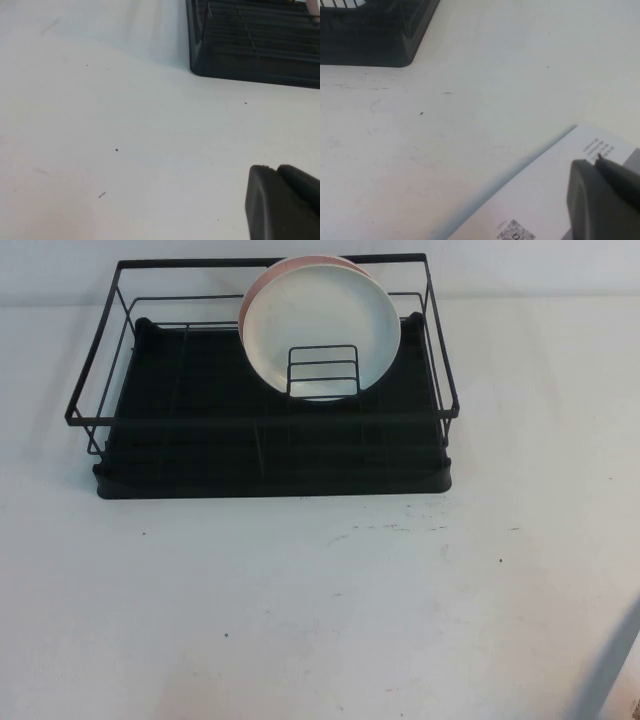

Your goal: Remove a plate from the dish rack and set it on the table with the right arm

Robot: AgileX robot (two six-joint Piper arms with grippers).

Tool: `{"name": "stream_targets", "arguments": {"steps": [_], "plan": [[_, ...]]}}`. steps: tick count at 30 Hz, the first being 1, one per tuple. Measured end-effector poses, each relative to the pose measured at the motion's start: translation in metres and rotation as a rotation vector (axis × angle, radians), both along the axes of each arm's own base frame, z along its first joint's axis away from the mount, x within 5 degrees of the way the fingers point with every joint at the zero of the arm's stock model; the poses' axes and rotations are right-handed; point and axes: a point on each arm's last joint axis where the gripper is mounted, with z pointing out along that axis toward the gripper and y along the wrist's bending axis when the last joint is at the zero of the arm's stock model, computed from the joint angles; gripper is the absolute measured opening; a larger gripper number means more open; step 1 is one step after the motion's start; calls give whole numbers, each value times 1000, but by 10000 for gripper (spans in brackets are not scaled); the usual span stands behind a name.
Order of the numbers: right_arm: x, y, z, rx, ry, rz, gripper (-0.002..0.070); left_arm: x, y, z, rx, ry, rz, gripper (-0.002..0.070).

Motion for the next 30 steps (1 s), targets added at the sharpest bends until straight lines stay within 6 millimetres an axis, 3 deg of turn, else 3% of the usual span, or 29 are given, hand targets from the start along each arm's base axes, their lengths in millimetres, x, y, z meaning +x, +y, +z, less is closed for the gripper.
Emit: {"name": "stream_targets", "arguments": {"steps": [30], "plan": [[0, 1, 0, 35, 2, 3, -18, 0, 0, 0, 0, 0, 0, -4]]}}
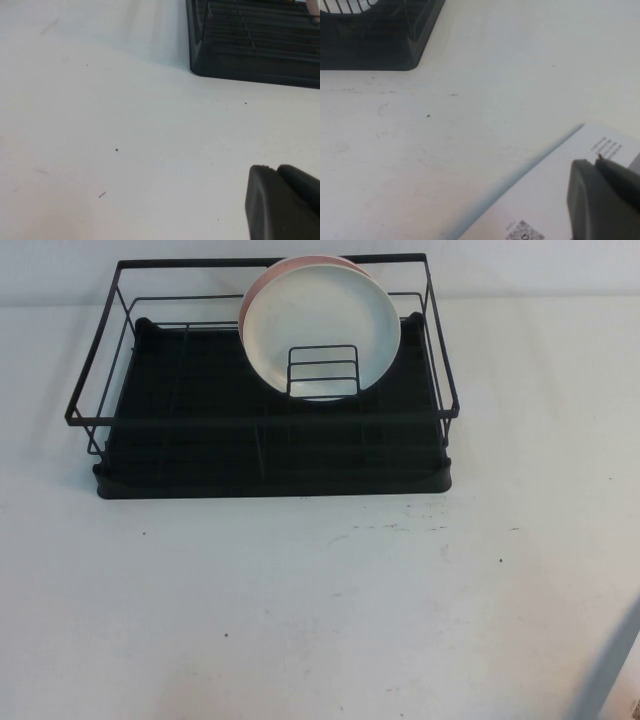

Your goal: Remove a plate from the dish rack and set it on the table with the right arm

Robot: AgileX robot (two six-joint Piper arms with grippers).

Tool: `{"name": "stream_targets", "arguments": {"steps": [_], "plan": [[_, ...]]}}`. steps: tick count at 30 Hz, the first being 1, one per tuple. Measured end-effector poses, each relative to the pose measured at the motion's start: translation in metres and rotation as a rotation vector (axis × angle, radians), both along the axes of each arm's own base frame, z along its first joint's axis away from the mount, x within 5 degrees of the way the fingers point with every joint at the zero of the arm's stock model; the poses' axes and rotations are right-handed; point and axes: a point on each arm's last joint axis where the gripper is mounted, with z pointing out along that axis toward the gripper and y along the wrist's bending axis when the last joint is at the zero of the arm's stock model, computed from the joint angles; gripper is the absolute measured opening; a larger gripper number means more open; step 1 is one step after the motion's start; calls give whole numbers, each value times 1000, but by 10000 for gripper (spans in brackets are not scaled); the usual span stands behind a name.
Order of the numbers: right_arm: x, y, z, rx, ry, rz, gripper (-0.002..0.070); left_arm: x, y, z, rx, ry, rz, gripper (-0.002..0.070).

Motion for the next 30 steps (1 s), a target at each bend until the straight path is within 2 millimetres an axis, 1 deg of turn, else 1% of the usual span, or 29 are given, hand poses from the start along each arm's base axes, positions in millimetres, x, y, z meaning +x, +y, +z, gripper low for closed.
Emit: {"name": "stream_targets", "arguments": {"steps": [6, 8, 10, 14, 20, 24, 30], "plan": [[0, 0, 0, 0, 0, 0, -18, 0, 0, 0, 0, 0, 0, -4], [0, 1, 0, 25, 0, 2, -18, 0, 0, 0, 0, 0, 0, -4], [0, 3, 2, 87, -4, 4, -18, 0, 0, 0, 0, 0, 0, -4], [1, 5, 9, 272, -61, -13, -18, 0, 0, 0, 0, 0, 0, -4], [4, 1, 23, 543, -174, -85, -18, 0, 0, 0, 0, 0, 0, -4], [4, -1, 27, 707, -199, -117, -18, 0, 0, 0, 0, 0, 0, -4], [4, -1, 28, 819, -190, -121, -18, 0, 0, 0, 0, 0, 0, -4]]}}
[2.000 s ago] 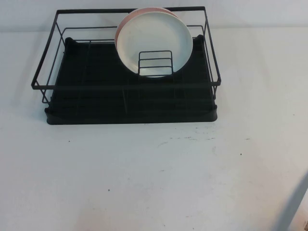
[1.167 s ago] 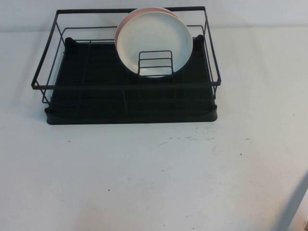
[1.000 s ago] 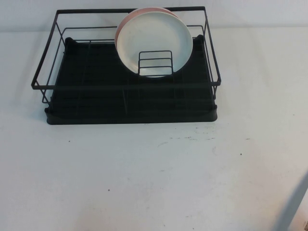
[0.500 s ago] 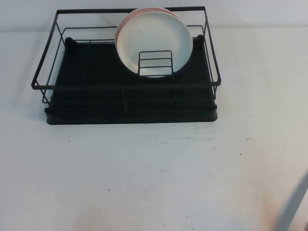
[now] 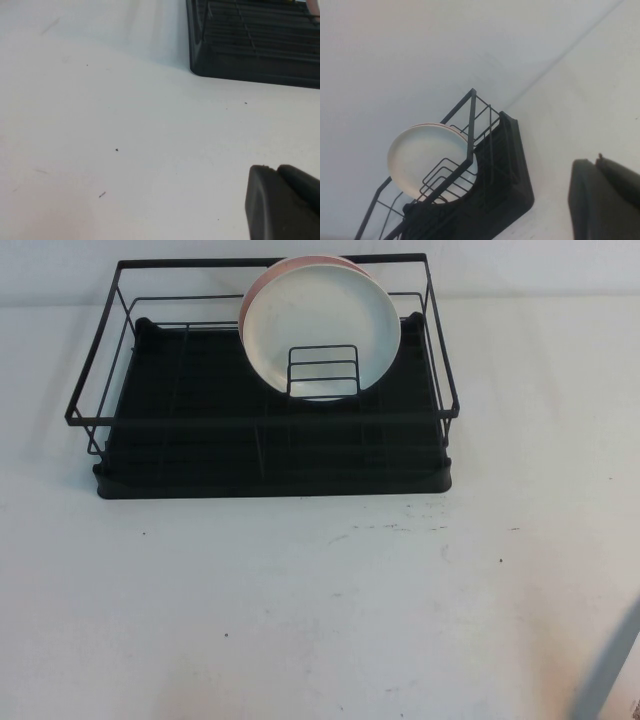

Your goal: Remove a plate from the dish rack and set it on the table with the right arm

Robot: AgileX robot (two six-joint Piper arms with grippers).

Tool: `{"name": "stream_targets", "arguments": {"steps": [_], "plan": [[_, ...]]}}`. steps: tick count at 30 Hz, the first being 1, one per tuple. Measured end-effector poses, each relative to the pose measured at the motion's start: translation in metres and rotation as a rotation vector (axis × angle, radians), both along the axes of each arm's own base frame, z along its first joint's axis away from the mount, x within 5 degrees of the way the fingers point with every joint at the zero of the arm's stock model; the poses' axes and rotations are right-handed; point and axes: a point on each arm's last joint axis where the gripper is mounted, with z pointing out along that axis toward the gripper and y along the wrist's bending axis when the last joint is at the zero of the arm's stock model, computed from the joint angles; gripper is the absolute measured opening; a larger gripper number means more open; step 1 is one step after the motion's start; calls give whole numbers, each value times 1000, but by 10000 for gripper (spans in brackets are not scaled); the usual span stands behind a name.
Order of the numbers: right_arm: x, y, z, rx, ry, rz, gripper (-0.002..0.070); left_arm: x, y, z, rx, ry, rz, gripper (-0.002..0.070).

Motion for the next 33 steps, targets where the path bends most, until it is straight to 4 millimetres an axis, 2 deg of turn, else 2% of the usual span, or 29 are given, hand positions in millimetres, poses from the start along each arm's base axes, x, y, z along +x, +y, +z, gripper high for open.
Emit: {"name": "stream_targets", "arguments": {"steps": [7, 11, 16, 23, 29, 33], "plan": [[-1, 3, 3, 33, 1, 30, -18, 0, 0, 0, 0, 0, 0, -4], [-1, 11, 26, -34, 6, 122, -18, 0, 0, 0, 0, 0, 0, -4], [15, 24, 55, -156, 153, 287, -18, 0, 0, 0, 0, 0, 0, -4], [72, 31, 92, -352, 397, 454, -18, 0, 0, 0, 0, 0, 0, -4], [141, 32, 124, -487, 441, 535, -18, 0, 0, 0, 0, 0, 0, -4], [195, 35, 145, -538, 433, 582, -18, 0, 0, 0, 0, 0, 0, -4]]}}
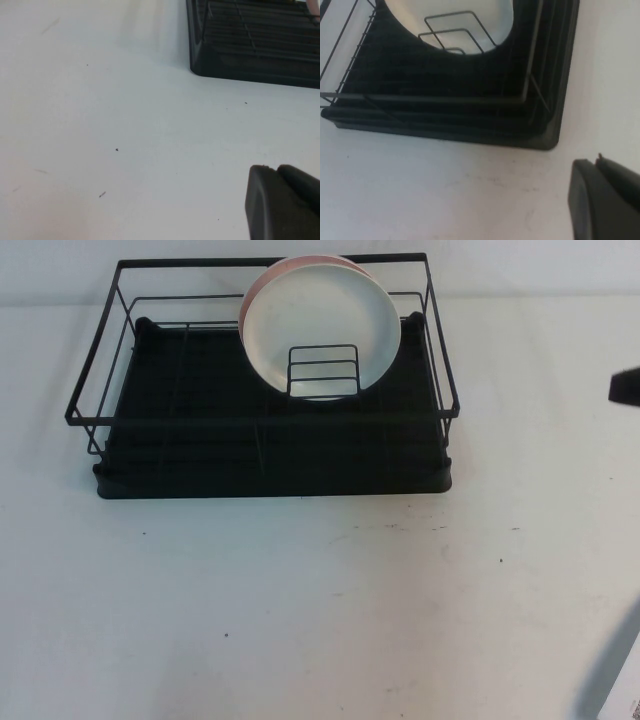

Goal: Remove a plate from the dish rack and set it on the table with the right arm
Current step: Grasp the plate from the shelf

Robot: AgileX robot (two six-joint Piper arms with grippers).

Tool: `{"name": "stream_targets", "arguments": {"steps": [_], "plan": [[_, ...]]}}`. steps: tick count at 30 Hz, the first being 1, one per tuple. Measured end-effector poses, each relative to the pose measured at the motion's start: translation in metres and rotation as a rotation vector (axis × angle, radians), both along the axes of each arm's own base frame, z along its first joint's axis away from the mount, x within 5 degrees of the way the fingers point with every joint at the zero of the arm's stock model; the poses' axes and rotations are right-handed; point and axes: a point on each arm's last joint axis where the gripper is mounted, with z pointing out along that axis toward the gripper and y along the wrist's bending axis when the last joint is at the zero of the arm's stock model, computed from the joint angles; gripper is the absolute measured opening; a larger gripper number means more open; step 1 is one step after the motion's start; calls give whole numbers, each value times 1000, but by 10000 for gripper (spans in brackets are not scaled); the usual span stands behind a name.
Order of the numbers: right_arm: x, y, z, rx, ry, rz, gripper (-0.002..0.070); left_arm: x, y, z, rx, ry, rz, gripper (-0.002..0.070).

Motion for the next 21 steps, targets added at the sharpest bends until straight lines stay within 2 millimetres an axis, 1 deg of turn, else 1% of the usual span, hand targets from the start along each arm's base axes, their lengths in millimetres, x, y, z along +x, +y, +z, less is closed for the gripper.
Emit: {"name": "stream_targets", "arguments": {"steps": [4, 5, 8, 10, 13, 16, 21], "plan": [[50, 5, 15, -17, -10, 60, -18, 0, 0, 0, 0, 0, 0, -4], [60, 7, 17, -25, -12, 75, -18, 0, 0, 0, 0, 0, 0, -4], [93, 19, 22, -57, -28, 136, -18, 0, 0, 0, 0, 0, 0, -4], [111, 32, 25, -99, -43, 187, -18, 0, 0, 0, 0, 0, 0, -4], [132, 54, 27, -156, -73, 258, -18, 0, 0, 0, 0, 0, 0, -4], [150, 74, 29, -177, -103, 308, -18, 0, 0, 0, 0, 0, 0, -4], [177, 96, 32, -192, -148, 368, -17, 0, 0, 0, 0, 0, 0, -4]]}}
